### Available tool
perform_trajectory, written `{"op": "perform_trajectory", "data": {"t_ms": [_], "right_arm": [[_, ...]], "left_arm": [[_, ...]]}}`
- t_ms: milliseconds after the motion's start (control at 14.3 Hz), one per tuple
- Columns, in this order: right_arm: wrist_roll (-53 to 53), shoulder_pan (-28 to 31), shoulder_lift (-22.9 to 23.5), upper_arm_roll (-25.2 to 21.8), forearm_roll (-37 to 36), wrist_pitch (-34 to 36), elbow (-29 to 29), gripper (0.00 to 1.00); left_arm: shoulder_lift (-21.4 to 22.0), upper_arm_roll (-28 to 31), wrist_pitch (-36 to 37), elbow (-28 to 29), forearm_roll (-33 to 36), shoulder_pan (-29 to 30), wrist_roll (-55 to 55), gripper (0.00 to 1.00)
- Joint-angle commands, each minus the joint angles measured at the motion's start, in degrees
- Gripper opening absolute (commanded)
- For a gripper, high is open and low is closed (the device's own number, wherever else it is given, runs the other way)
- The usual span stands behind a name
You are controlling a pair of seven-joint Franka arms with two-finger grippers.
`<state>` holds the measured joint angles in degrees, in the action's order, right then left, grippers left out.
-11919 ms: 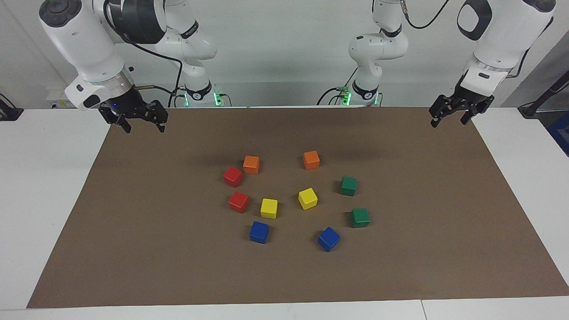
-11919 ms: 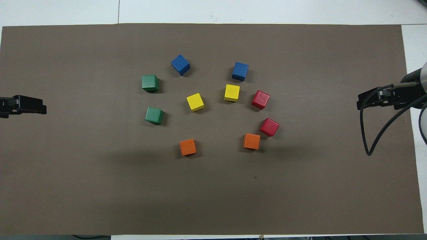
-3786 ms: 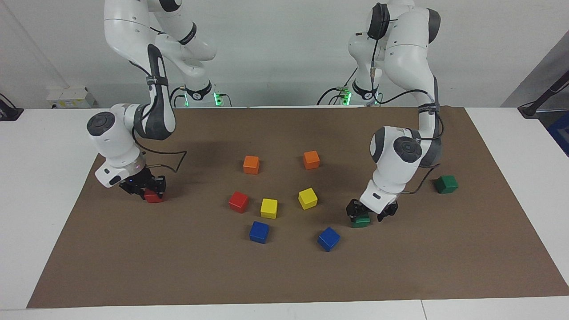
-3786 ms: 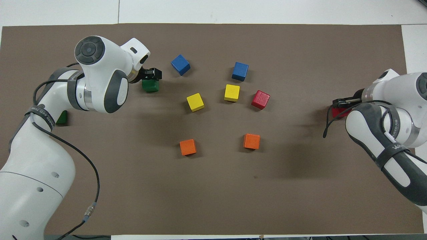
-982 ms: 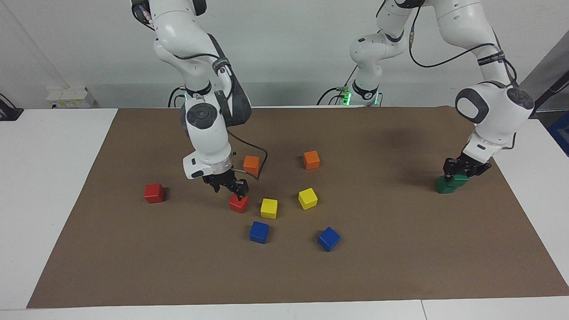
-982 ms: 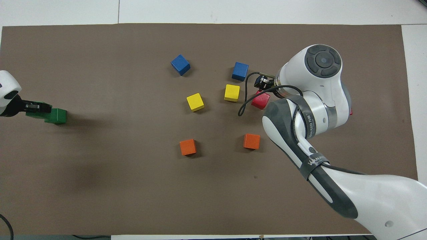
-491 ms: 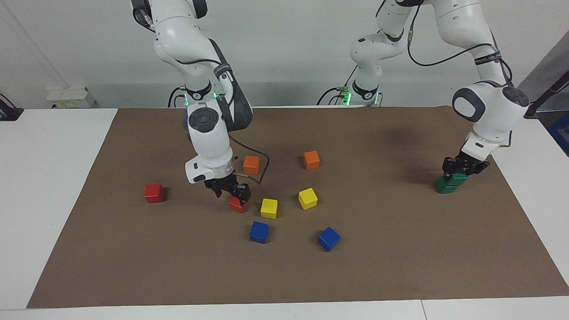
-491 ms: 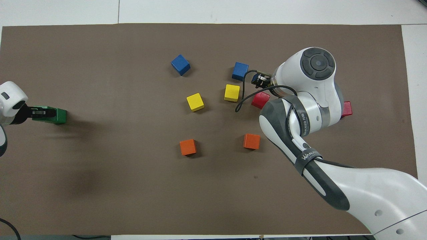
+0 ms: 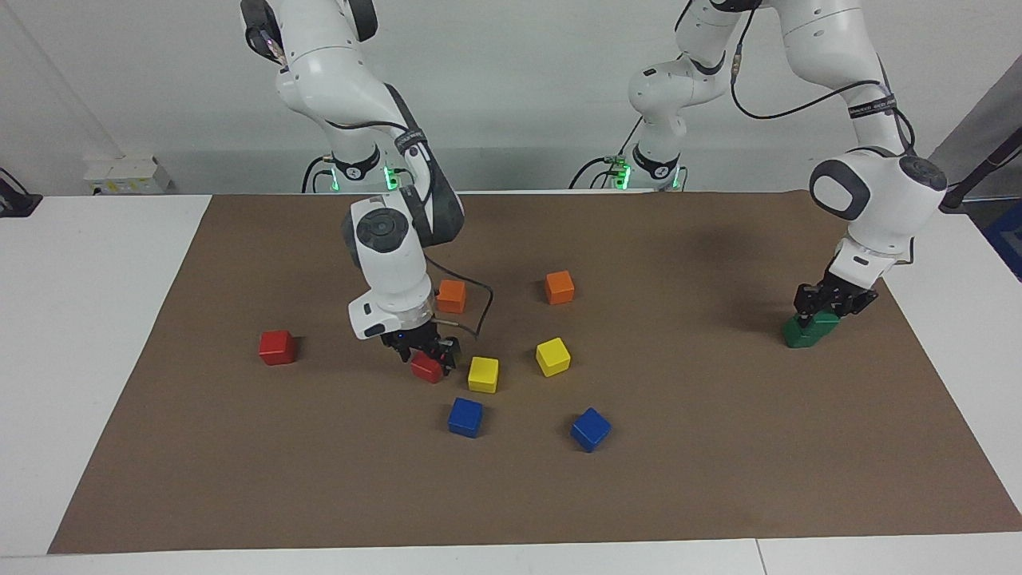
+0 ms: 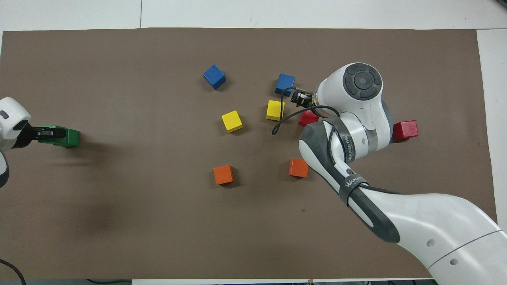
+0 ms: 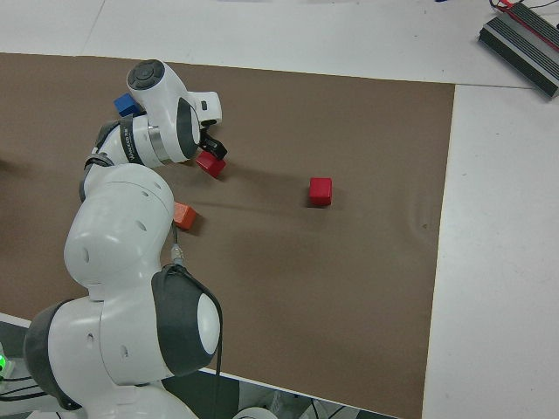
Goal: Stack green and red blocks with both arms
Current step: 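Grasp the second red cube with the right gripper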
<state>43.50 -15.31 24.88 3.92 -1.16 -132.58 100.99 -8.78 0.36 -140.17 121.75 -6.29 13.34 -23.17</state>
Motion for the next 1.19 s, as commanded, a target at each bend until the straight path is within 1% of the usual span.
{"op": "perform_trajectory", "data": {"t_ms": [0,140,421,491,561,631,701,841,911,982,1052,1122], "right_arm": [[-0.95,0.89,-0.89,0.13,-0.59,-4.95,4.46,0.93],[-2.01,1.16,-1.41,0.13,-0.59,-6.2,6.32,0.93],[-2.36,0.98,-1.77,0.13,-0.59,-6.2,7.2,0.93],[-2.19,0.81,-1.77,0.13,-0.59,-6.12,7.2,0.92],[-2.01,0.55,-1.77,0.13,-0.59,-6.11,7.2,0.91],[-1.75,0.28,-1.77,0.13,-0.59,-6.11,7.2,0.9],[-1.75,0.19,-1.77,0.13,-0.59,-6.11,7.2,0.87],[-1.84,0.19,-1.77,0.13,-0.59,-6.11,7.2,0.8],[-2.45,0.19,-1.77,0.13,-0.59,-6.03,7.2,0.61],[-2.89,0.45,-1.77,0.13,-0.59,-5.77,7.12,0.23],[-4.46,0.89,-1.77,0.13,-0.59,-5.15,6.68,0.0],[-6.82,1.5,-1.77,0.13,-0.59,-4.37,5.98,0.0]], "left_arm": [[2.1,-0.45,-2.65,3.14,-1.71,0.81,-1.35,0.0],[2.1,-0.45,-3.0,3.23,-1.71,0.72,-1.26,0.0],[2.1,-0.45,-3.18,3.58,-1.71,0.63,-1.61,0.0],[2.1,-0.45,-3.18,3.67,-1.71,0.72,-1.7,0.13],[2.02,-0.45,-3.18,3.76,-1.71,0.63,-1.7,0.37],[2.02,-0.45,-3.18,3.76,-1.71,0.63,-1.7,0.7],[2.02,-0.45,-3.18,3.76,-1.71,0.63,-1.79,1.0],[1.93,-0.45,-3.18,3.67,-1.71,0.55,-1.79,1.0],[1.93,-0.45,-3.18,3.58,-1.71,0.28,-1.79,1.0],[1.84,-0.45,-3.18,3.5,-1.71,0.19,-1.79,1.0],[1.75,-0.45,-3.18,3.41,-1.71,0.19,-1.79,1.0],[1.58,-0.45,-2.74,2.8,-1.71,0.11,-1.79,1.0]]}}
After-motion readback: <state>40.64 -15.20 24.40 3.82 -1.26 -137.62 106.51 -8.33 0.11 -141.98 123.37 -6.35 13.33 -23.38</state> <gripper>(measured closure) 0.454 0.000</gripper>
